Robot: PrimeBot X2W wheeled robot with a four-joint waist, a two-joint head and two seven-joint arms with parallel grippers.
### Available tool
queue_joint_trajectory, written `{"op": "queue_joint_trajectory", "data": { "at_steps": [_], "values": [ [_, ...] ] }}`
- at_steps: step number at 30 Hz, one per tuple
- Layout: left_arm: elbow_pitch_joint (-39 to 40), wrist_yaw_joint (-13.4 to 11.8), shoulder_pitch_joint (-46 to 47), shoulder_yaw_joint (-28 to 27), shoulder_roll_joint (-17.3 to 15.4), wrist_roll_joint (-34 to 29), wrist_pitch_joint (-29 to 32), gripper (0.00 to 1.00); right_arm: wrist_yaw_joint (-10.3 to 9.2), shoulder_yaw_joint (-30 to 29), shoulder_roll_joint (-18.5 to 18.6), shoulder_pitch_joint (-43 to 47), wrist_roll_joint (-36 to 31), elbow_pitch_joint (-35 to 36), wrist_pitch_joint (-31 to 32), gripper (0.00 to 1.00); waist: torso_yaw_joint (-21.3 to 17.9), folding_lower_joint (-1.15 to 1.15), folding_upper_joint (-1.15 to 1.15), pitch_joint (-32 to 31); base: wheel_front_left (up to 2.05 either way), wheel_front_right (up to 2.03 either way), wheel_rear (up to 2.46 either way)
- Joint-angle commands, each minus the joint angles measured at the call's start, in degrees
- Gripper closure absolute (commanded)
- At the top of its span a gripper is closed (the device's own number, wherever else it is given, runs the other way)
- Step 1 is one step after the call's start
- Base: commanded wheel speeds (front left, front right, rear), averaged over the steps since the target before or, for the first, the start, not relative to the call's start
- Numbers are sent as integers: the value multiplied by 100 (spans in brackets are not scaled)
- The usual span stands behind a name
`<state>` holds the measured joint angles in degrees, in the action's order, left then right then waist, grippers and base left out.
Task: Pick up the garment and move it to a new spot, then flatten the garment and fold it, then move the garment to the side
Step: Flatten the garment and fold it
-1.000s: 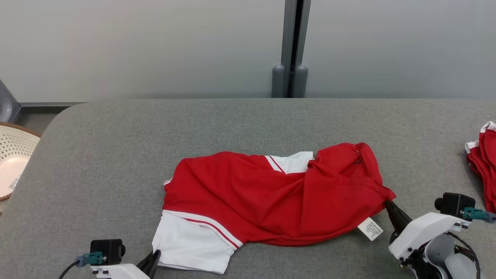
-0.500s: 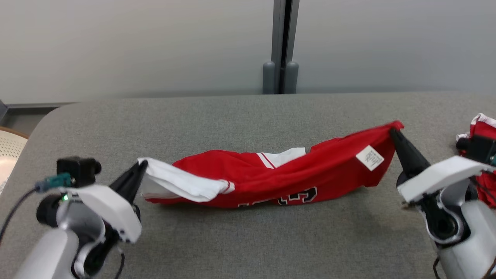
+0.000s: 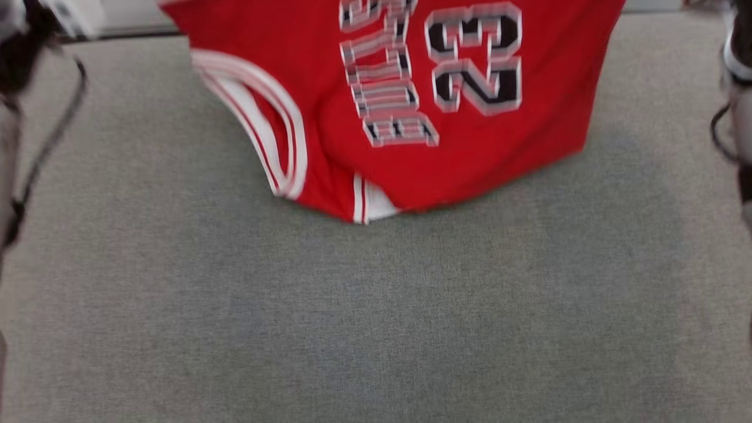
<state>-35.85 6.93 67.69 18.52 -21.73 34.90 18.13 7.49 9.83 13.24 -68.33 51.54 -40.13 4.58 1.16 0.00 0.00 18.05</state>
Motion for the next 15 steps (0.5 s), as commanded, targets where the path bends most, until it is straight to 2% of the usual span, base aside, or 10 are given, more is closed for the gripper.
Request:
{"op": "queue_joint_trajectory", "data": {
  "at_steps": [1,8,15],
  "values": [
    [-146,10,343,-33,-16,-40,-100,100,0,69,65,-279,-39,-47,-141,100,-106,0,0,311,0,0,0],
    [-1140,51,2128,35,183,-223,-766,100,0,314,233,-1776,179,-497,-729,100,-139,0,0,431,0,0,0],
    [-1752,54,2772,308,358,-21,-1157,100,0,798,387,-2126,529,-710,-869,100,-146,0,0,365,0,0,0]
  ]
}}
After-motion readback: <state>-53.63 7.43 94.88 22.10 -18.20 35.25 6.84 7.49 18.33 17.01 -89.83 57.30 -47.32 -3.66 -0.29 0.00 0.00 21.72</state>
